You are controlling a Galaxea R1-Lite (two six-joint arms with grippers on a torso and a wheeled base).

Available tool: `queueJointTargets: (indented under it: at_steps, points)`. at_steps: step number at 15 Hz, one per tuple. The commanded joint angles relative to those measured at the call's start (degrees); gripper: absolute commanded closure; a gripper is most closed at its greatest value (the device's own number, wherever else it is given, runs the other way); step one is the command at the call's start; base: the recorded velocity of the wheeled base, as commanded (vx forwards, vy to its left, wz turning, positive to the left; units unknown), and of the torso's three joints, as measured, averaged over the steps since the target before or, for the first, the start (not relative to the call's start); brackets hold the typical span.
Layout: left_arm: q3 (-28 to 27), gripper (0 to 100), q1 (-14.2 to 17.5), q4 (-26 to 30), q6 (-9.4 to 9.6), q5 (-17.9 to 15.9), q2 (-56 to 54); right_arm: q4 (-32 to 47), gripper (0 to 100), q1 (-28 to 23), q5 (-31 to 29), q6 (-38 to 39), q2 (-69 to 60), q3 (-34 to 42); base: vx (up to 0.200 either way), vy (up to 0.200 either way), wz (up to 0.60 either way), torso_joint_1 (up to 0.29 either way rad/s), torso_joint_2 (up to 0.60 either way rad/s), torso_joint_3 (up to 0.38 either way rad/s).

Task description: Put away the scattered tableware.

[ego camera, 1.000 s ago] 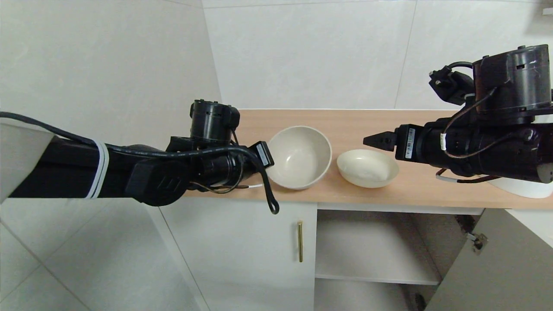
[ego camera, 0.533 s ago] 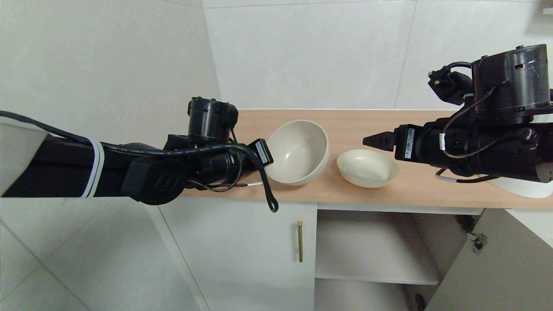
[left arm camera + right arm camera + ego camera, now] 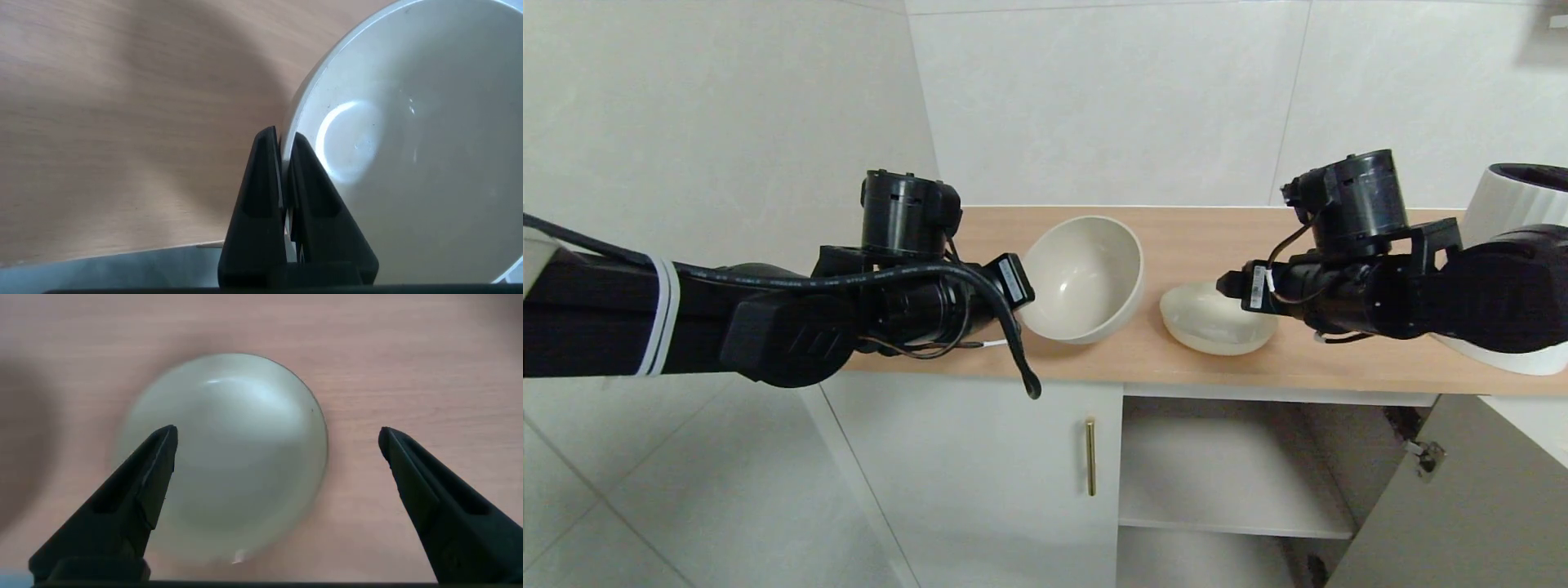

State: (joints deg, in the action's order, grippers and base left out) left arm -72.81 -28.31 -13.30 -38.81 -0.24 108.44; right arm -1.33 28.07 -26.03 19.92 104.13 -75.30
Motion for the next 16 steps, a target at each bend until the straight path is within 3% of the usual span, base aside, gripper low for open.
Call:
queueJointTargets:
  at_steps: [1,11,12,16]
  points:
    - [0.04,100,0.01,-0.06,-0.03,-0.02,-0.51,0.19,0,-1.09,-0.16,-0.14,4.5,-0.72,0.0,0.0,0.0,0.0,0.0,0.0]
    - [0.13,100,0.01,-0.15,-0.03,-0.02,-0.51,1.5,0,-2.15,-0.25,-0.23,5.38,-1.43,0.0,0.0,0.0,0.0,0.0,0.0]
    - [0.04,100,0.01,-0.15,-0.03,-0.02,-0.51,1.68,100,-2.15,-0.16,-0.32,5.47,-1.52,0.0,0.0,0.0,0.0,0.0,0.0]
    - [0.13,100,0.01,-0.06,-0.03,-0.02,-0.59,1.68,100,-2.15,0.1,-0.23,5.64,-1.78,0.0,0.0,0.0,0.0,0.0,0.0]
